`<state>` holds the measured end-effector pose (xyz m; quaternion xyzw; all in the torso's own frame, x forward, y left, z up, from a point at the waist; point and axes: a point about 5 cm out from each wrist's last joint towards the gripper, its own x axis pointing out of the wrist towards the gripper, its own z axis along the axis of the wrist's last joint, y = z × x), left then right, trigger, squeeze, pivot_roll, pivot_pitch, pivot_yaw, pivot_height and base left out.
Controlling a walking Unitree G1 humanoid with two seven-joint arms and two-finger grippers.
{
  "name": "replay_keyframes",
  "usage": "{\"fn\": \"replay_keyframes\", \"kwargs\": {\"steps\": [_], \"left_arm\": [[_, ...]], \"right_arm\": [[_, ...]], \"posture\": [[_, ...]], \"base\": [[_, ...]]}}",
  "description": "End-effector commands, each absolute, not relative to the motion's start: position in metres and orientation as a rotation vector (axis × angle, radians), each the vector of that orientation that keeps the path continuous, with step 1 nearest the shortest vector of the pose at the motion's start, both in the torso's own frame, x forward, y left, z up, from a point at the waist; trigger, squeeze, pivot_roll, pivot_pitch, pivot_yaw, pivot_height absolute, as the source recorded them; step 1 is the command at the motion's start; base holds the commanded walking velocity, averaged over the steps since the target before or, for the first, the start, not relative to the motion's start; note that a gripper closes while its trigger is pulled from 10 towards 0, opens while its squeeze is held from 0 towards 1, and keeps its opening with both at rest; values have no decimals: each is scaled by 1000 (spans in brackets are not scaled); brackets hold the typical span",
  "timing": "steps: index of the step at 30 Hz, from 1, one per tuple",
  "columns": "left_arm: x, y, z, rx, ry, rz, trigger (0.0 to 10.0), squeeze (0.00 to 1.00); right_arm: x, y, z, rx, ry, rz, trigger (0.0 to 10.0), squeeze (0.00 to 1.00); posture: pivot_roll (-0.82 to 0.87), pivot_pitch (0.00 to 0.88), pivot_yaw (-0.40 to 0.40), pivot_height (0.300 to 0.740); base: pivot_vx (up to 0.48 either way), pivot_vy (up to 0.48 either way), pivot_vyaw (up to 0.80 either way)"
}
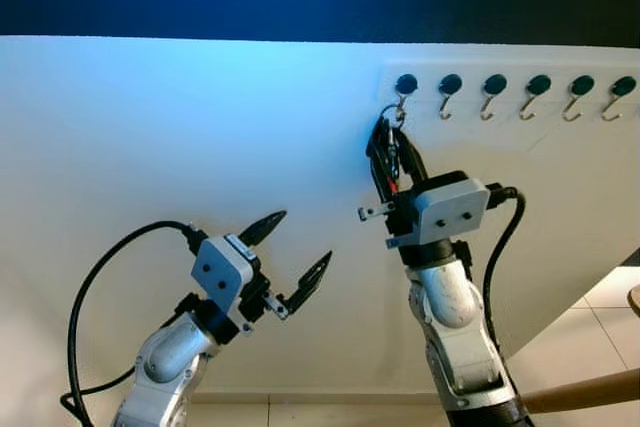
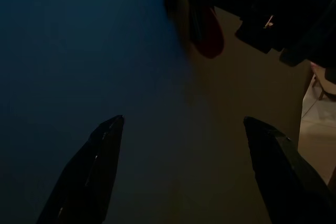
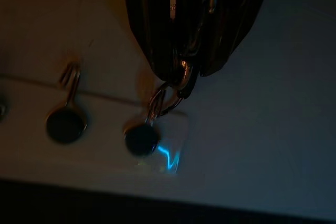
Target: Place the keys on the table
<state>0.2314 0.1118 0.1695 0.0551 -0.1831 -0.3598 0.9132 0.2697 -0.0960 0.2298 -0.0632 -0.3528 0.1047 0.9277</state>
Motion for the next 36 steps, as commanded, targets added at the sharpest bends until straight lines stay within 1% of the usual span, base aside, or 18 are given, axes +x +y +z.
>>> {"fn": "replay_keyframes", "kwargs": {"steps": [1, 2, 11, 13, 16, 23, 27, 28, 29, 30, 35, 36], "left_arm": [[231, 110, 170, 118, -369, -764, 10000, 0], [231, 110, 172, 117, -373, -766, 10000, 0], [230, 108, 178, 109, -393, -782, 10000, 0], [229, 105, 181, 106, -401, -798, 10000, 0], [229, 105, 182, 107, -402, -802, 10000, 0], [228, 105, 183, 114, -404, -811, 10000, 0], [227, 105, 183, 119, -399, -819, 10000, 0], [227, 104, 183, 120, -397, -822, 10000, 0], [227, 104, 183, 120, -397, -822, 10000, 0], [226, 104, 183, 122, -396, -826, 10000, 0], [226, 104, 183, 124, -396, -830, 10000, 0], [226, 104, 183, 124, -396, -832, 10000, 0]], "right_arm": [[266, -94, 246, -109, -784, 225, 1961, 0], [264, -93, 248, -103, -790, 237, 2235, 0], [256, -87, 248, -80, -785, 292, 2078, 0], [253, -87, 240, -81, -749, 319, 2353, 0], [251, -87, 233, -88, -719, 335, 2392, 0], [244, -86, 232, -92, -718, 393, 2471, 0], [241, -89, 224, -110, -689, 406, 2706, 0], [239, -92, 220, -119, -670, 401, 2980, 0], [239, -92, 220, -119, -670, 401, 2980, 0], [236, -98, 214, -133, -645, 392, 3098, 0], [234, -101, 212, -139, -636, 388, 3137, 0], [233, -102, 211, -143, -632, 387, 3490, 0]], "posture": [[41, 72, -7, 740], [42, 73, -7, 740], [39, 73, -6, 740], [37, 68, -6, 740], [37, 66, -6, 740], [38, 59, -4, 740], [38, 56, -3, 740], [38, 54, -2, 740], [38, 54, -2, 740], [37, 55, 0, 740], [37, 56, 1, 740], [35, 57, 3, 740]], "base": [[0, 0, 0], [0, 0, 0], [0, 0, 0], [0, 0, 0], [0, 0, 0], [0, 0, 0], [0, 0, 0], [0, 0, 0], [0, 0, 0], [0, 0, 0], [0, 0, 0], [0, 0, 0]]}}
